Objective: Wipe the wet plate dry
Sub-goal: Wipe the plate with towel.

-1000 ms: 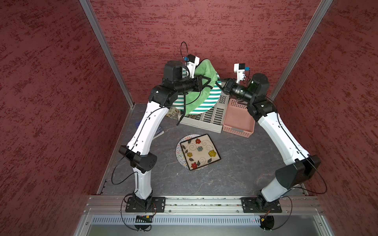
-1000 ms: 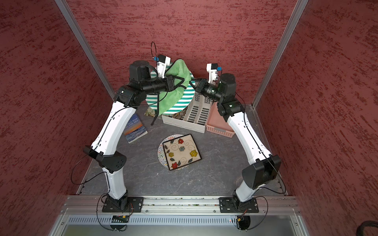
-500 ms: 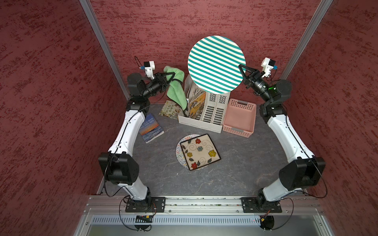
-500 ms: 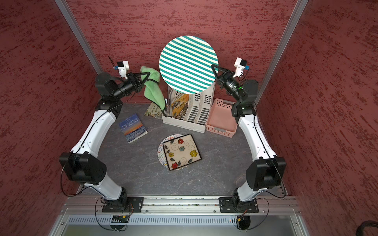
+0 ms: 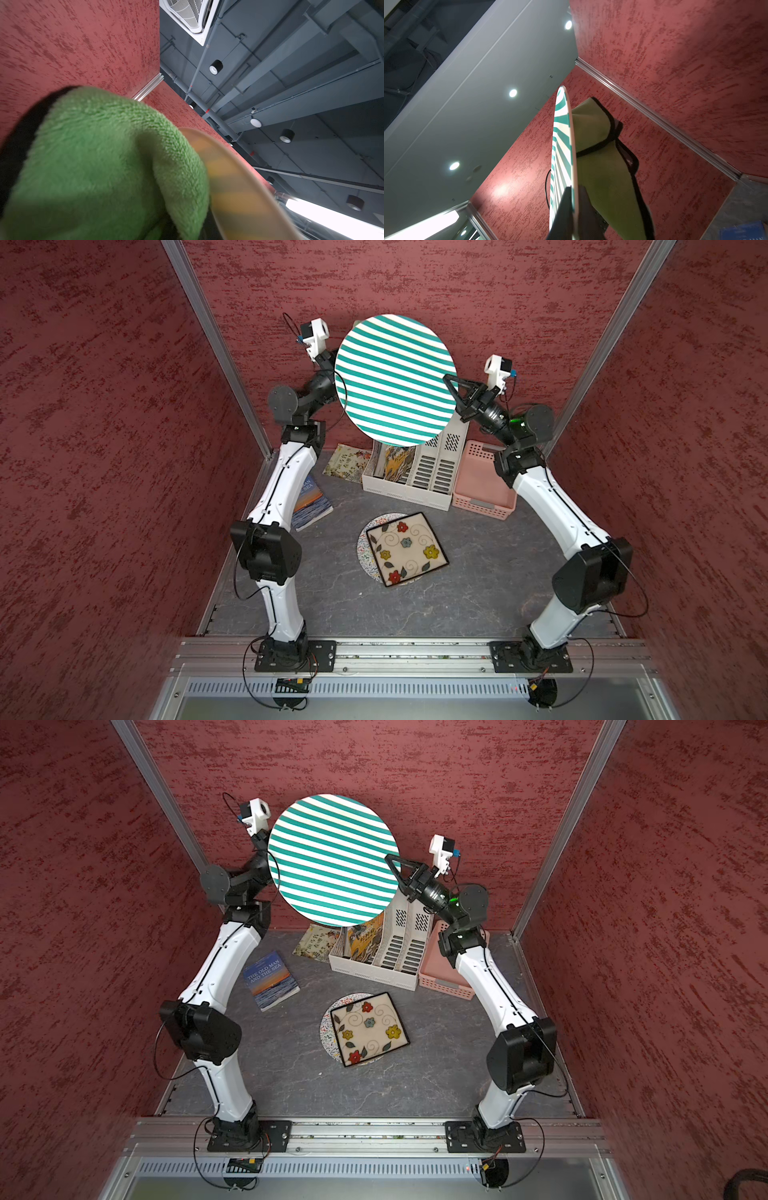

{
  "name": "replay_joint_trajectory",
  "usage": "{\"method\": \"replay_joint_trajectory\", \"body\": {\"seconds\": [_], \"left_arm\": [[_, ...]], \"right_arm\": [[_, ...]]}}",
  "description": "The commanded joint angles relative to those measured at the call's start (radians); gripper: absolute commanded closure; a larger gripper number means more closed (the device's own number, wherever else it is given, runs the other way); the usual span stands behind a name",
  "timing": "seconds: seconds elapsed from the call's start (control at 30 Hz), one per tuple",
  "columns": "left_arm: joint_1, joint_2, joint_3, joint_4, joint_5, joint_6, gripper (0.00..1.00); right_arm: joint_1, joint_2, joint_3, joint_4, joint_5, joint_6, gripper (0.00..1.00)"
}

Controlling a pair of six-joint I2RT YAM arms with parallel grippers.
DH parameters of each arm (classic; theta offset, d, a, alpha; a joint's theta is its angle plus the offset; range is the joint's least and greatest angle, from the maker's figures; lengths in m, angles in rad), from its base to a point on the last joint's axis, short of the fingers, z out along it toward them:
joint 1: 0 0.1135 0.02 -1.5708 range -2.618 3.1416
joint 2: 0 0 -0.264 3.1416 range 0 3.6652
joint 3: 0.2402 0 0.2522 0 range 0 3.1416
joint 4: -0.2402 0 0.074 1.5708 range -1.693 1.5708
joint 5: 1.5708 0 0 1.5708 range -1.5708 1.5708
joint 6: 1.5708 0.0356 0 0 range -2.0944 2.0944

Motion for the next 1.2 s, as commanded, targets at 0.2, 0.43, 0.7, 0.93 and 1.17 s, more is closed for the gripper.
{"method": "replay_joint_trajectory", "body": {"seconds": [0.2,0.43,0.7,0.93,1.17], "left_arm": [[-0.168,-0.016,-0.067,0.230,-0.030,-0.110,1.00],[-0.049,-0.097,-0.084,0.212,-0.041,-0.101,1.00],[-0.060,0.008,0.088,0.180,-0.040,-0.114,1.00],[-0.187,0.068,0.150,0.229,-0.047,-0.163,1.00],[-0.202,-0.072,-0.141,0.319,-0.074,-0.155,1.00]], "right_arm": [[-0.083,0.159,0.388,-0.213,0.155,-0.099,1.00],[-0.144,0.060,0.248,-0.233,0.058,-0.147,1.00],[0.059,0.006,0.080,-0.179,0.033,-0.165,1.00],[-0.010,0.125,0.325,-0.298,0.182,-0.164,1.00],[-0.152,0.095,0.315,-0.333,0.243,-0.165,1.00]]}}
